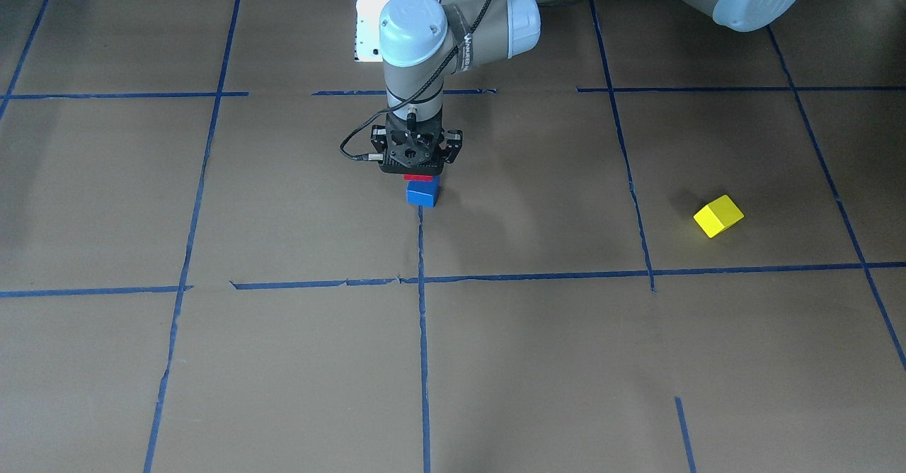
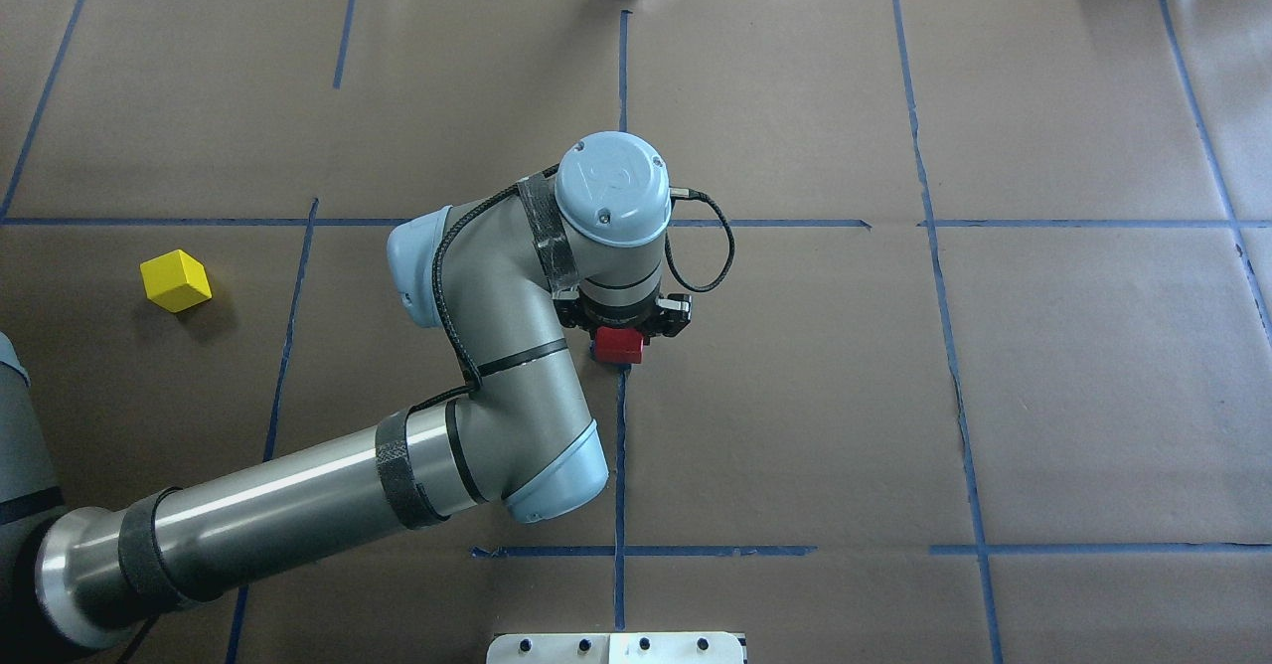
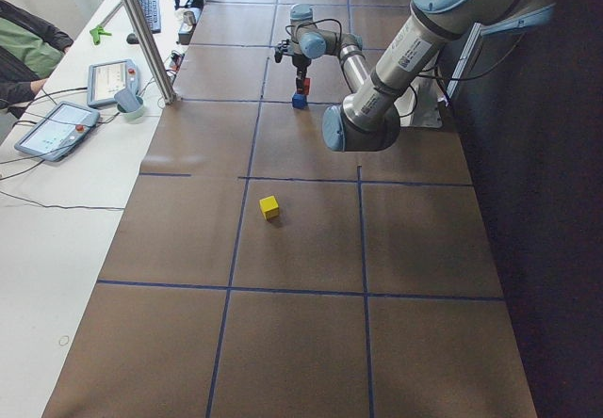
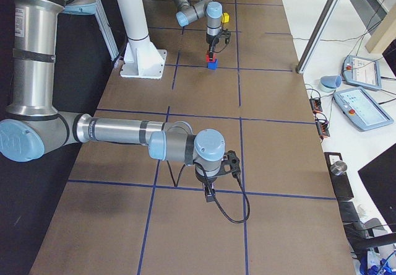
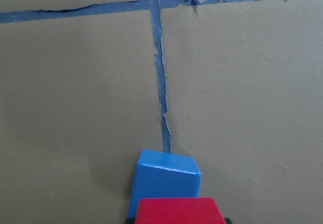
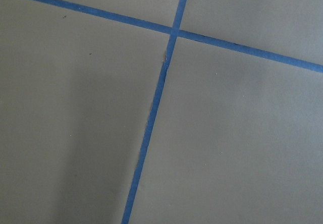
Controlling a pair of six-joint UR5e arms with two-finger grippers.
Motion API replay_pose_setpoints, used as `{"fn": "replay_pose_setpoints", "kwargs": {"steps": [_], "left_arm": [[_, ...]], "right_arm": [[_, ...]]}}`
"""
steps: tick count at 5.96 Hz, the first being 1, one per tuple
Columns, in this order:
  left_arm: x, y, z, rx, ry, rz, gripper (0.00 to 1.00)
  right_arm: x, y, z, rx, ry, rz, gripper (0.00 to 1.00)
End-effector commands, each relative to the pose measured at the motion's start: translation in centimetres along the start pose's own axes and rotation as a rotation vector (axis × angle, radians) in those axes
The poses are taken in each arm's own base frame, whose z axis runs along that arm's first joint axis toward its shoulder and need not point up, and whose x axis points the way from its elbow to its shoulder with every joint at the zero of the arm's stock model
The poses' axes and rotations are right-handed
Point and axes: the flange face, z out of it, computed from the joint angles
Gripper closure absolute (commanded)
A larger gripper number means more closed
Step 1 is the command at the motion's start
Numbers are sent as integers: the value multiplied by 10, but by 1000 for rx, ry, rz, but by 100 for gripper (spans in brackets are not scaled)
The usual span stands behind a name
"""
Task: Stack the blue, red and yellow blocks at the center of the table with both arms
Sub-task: 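Lower the red cube onto the blue cube and open the left gripper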
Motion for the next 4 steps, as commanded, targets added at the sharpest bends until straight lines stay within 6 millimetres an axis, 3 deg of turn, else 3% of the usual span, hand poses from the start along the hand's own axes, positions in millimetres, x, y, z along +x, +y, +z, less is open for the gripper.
{"fn": "replay_pose_setpoints", "kwargs": {"steps": [1,4], "left_arm": [[-4,-6,4,1,-10,-1,92],[-11,-19,5,19,-1,12,92]], "right_arm": [[0,0,0,0,0,0,0],[0,0,0,0,0,0,0]]}}
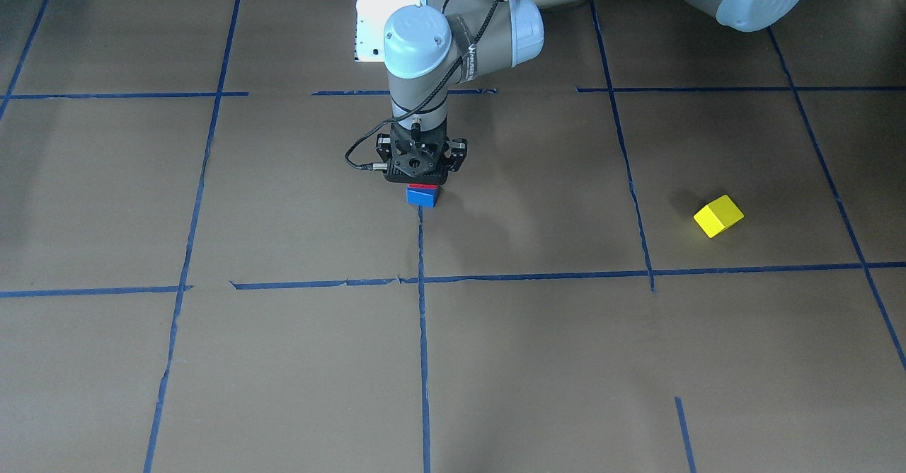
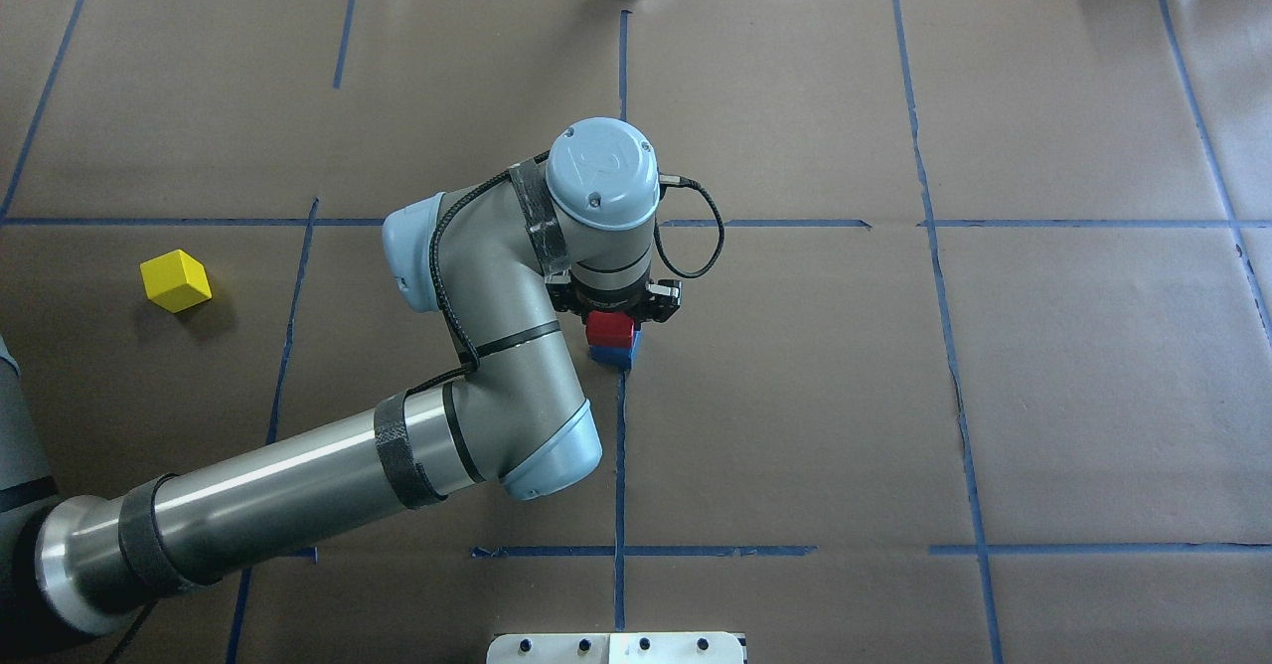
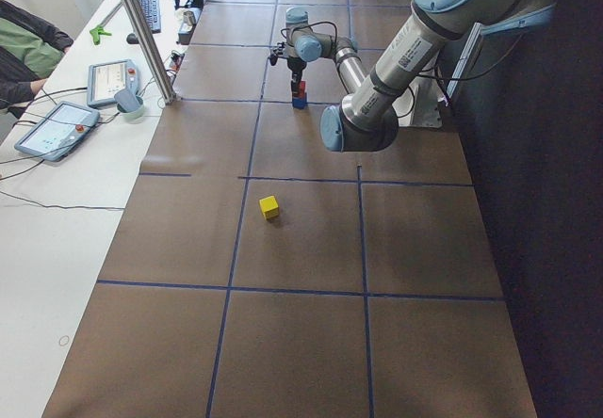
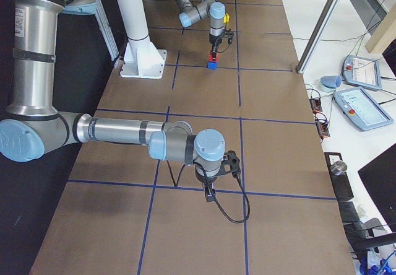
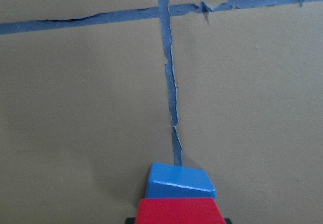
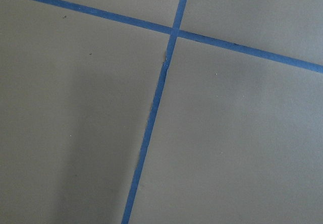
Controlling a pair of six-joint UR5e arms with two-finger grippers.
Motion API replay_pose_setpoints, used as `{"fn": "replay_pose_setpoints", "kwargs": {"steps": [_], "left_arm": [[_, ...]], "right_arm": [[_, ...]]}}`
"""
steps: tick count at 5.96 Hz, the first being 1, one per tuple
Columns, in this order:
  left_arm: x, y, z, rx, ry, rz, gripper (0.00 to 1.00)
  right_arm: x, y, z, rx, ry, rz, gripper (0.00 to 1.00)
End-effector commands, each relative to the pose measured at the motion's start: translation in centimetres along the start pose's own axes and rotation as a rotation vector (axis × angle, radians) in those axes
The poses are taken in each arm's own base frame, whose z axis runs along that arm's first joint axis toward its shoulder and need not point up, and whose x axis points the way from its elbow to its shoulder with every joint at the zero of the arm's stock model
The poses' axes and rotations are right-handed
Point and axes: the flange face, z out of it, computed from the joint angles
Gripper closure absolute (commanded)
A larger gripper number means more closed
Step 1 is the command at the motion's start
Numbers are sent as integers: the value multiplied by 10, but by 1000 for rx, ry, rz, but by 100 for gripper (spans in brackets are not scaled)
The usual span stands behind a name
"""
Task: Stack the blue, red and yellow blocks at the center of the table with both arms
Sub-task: 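Lower the red cube onto the blue cube and open the left gripper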
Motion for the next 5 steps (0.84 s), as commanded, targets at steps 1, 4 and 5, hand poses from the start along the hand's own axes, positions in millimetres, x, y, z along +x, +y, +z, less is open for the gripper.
{"fn": "replay_pose_setpoints", "kwargs": {"steps": [1,4,5], "left_arm": [[-1,-2,0,2,3,0,84],[2,1,1,0,18,13,59],[2,1,1,1,17,13,44]], "right_arm": [[0,0,0,0,2,-1,0],[0,0,0,0,0,0,0],[0,0,0,1,0,-1,0]]}}
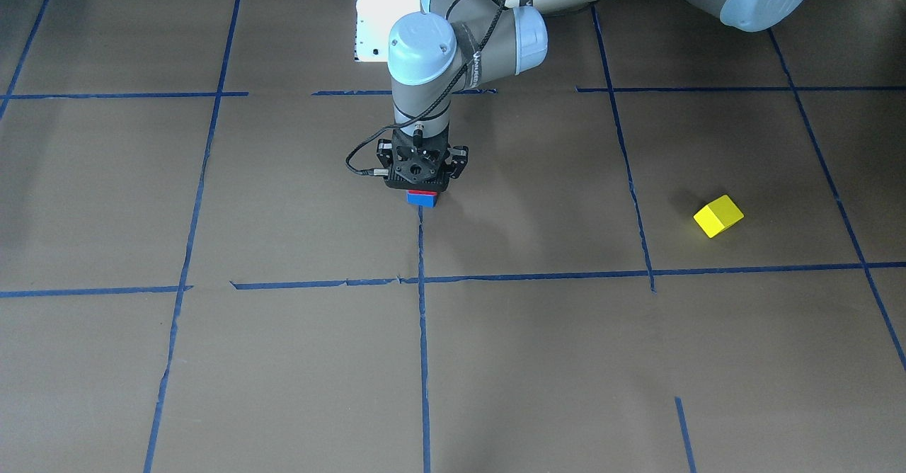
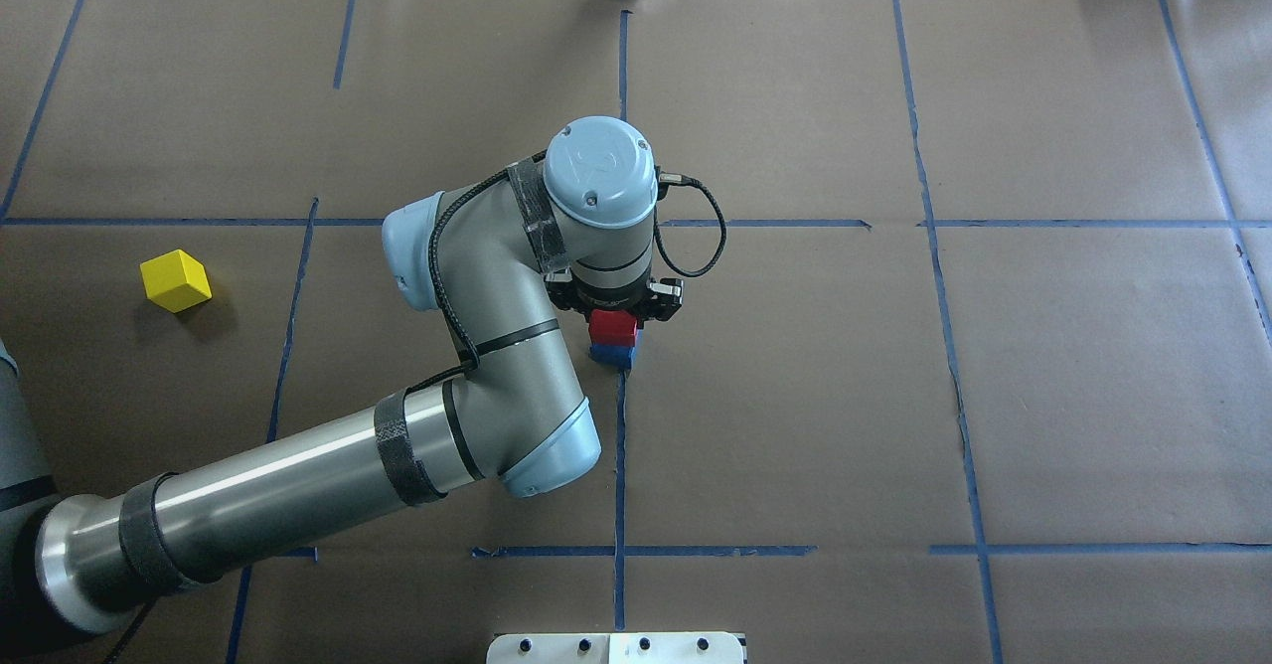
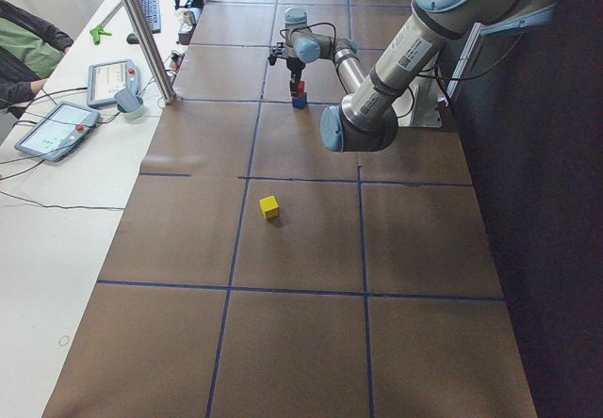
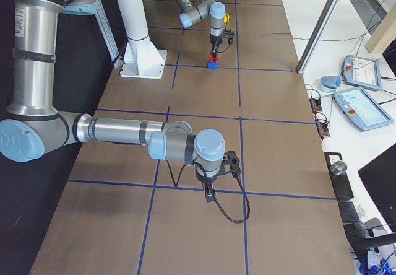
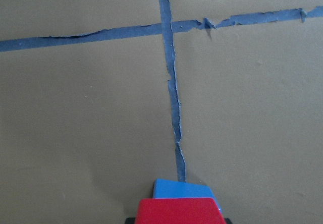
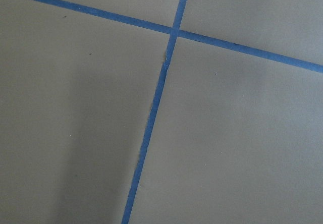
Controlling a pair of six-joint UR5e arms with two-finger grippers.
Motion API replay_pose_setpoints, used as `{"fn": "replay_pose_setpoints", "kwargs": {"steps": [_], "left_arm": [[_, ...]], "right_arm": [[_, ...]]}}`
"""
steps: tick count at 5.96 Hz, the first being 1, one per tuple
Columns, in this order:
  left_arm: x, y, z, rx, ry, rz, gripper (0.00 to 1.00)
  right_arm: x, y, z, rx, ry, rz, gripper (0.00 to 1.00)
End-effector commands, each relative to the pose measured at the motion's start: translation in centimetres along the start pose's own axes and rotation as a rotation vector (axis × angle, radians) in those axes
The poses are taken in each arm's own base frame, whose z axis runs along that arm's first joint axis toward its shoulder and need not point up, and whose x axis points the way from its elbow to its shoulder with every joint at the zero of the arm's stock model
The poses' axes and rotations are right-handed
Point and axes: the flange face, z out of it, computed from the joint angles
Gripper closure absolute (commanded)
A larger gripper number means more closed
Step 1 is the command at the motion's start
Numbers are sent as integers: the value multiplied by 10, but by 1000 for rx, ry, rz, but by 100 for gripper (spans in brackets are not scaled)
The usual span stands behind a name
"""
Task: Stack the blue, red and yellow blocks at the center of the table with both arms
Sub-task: 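Lower the red cube onto the blue cube and open the left gripper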
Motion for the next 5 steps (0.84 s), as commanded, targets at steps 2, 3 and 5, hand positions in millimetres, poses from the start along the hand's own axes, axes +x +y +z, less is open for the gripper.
{"fn": "replay_pose_setpoints", "kwargs": {"steps": [2,3,5], "left_arm": [[-1,1,1,0,0,-1,8],[-2,0,-1,2,3,-7,0],[-28,-35,-58,-8,80,-52,0]], "right_arm": [[0,0,0,1,0,1,0],[0,0,0,0,0,2,0],[0,0,0,0,0,2,0]]}}
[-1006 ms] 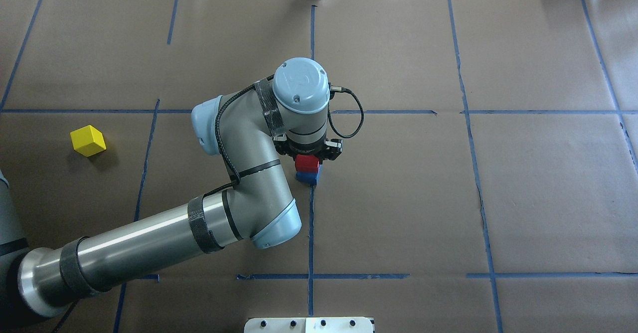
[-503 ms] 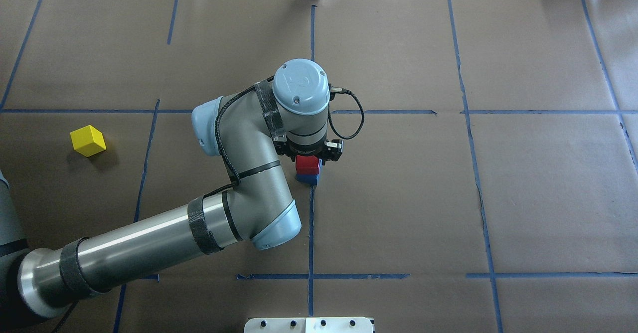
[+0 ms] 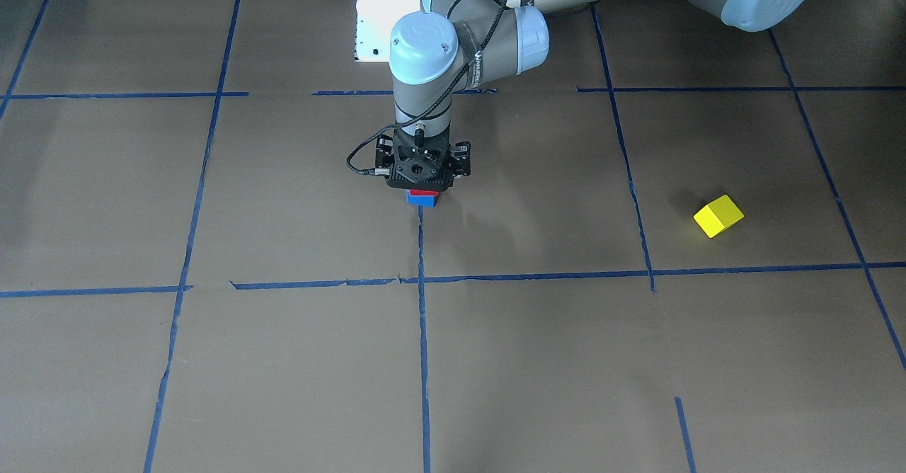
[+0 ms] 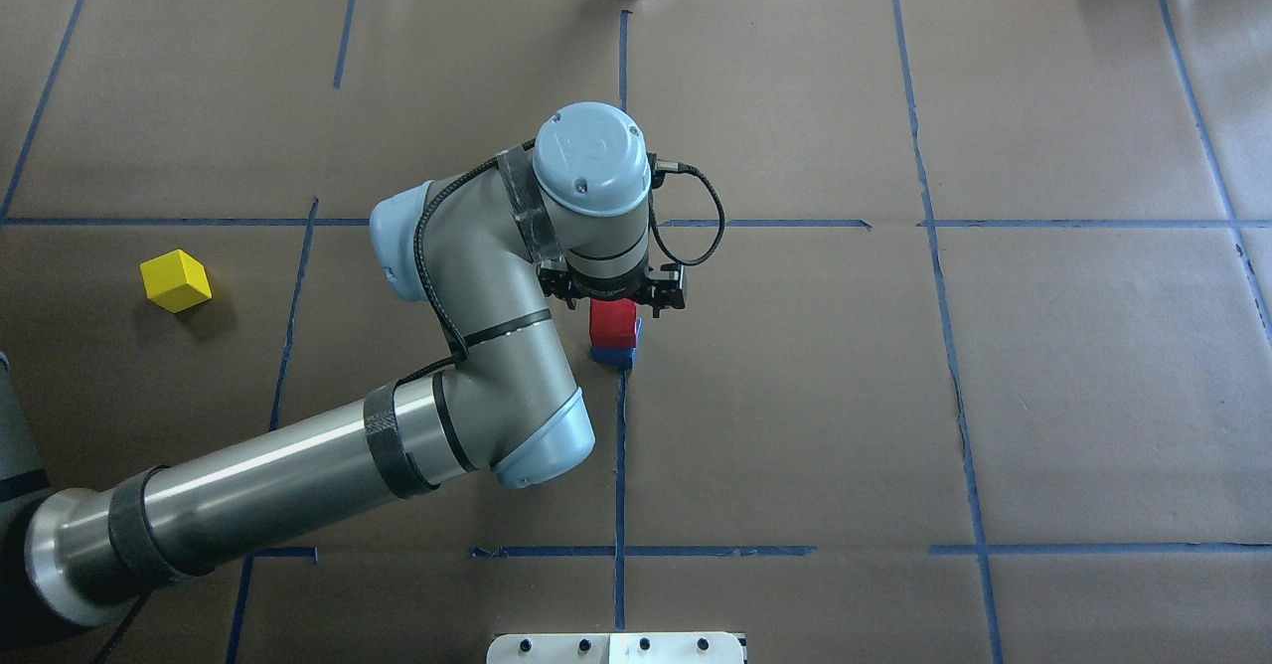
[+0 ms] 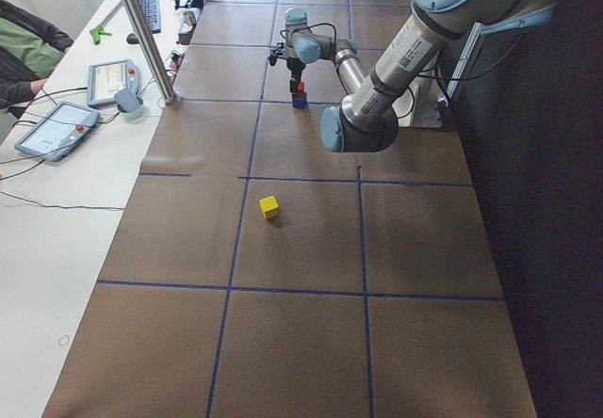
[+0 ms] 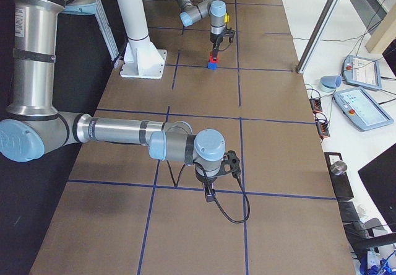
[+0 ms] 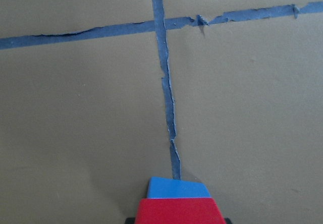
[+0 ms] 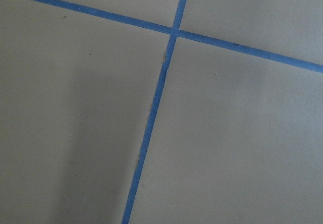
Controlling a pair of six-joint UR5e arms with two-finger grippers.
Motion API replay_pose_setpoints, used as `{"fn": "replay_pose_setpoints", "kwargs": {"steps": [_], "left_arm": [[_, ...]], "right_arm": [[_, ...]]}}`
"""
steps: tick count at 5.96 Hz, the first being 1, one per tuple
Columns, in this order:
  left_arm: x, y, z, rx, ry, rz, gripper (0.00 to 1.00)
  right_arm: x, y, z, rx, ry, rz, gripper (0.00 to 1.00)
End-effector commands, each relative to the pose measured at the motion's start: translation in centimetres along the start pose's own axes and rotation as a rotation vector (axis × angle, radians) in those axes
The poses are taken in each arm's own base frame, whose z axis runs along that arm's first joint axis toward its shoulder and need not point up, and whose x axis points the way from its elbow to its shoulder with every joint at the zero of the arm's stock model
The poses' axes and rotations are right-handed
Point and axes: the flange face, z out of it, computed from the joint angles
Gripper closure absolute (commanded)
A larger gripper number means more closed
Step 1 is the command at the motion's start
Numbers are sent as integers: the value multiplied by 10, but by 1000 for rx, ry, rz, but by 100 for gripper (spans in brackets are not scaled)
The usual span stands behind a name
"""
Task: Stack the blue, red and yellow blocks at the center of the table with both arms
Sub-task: 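Lift the left arm away toward the yellow cube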
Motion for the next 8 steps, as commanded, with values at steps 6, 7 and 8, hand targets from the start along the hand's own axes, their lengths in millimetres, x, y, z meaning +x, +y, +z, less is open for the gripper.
{"fn": "replay_pose_setpoints", "kwargs": {"steps": [6,7,8], "left_arm": [[-437,8,-63,7,-111,-207,0],[-485,32,-50,18,-115,-229,0],[-518,54,-38,46,-89,-253,0]], "right_arm": [[-1,0,-1,2,-1,-2,0],[-1,0,-1,2,-1,-2,0],[-1,-1,-1,3,1,-3,0]]}}
